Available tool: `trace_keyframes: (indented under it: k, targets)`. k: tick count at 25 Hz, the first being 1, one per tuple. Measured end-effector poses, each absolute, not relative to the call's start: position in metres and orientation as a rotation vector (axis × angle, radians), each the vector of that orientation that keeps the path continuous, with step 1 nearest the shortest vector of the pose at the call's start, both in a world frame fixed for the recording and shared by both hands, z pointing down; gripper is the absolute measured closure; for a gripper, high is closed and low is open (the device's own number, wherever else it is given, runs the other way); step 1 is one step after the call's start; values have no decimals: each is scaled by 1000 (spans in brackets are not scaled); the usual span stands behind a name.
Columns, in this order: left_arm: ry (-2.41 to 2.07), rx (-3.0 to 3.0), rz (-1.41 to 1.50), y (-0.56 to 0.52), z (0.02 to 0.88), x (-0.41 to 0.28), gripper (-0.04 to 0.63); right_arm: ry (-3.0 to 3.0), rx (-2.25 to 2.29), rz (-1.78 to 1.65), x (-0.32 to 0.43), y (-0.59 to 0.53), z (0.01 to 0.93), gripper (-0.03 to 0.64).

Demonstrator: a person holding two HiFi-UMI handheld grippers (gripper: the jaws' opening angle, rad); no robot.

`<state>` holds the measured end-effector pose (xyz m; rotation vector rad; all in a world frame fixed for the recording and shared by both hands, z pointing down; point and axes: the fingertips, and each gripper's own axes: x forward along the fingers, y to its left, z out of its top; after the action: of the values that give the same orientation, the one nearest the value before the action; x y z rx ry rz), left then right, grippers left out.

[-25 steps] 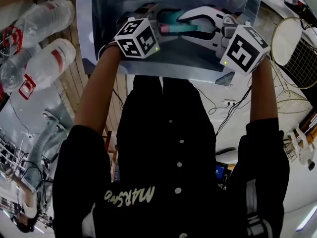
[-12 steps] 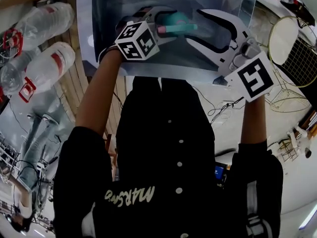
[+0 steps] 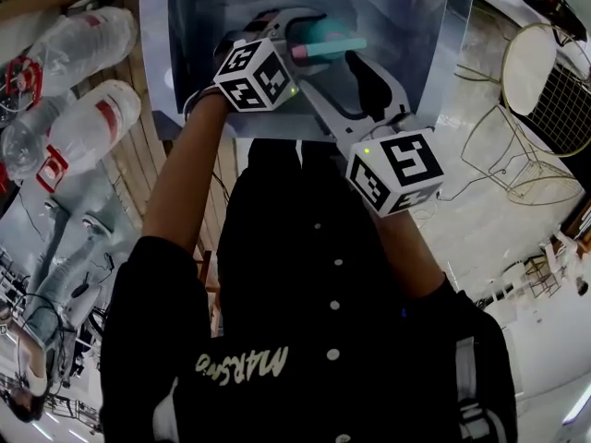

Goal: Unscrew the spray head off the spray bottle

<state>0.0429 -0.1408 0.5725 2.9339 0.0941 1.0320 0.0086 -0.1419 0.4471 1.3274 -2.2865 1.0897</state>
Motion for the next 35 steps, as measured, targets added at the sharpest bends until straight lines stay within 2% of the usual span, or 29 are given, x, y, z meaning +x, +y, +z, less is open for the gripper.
trace_keyframes:
  k: [9,17,23,28,32,34,35]
  targets:
    - [62,2918,1072,-140,577,41,232,-2198,1405,1172,-4,-147,450,204]
    - [51,2916,1075,-138,577,43,232,-2147,1497,1107,5,-157,452,202]
    - [46,2913,1071,-137,576,44,232,-2189,1407,991,7,-163,456,206]
    - [46,2918,1054,-137,574,45,232,-2163,1333,666,12,-162,468,272]
    - [45,2914,1043,-138,574,45,232,-2117,1331,453,20,-167,473,371]
    - [41,2908,1036,-139,574,45,232,-2091,1344,384,23,-170,473,445]
    - [41,2906,1033,-140,574,45,232,-2081,1344,360,23,-171,473,453]
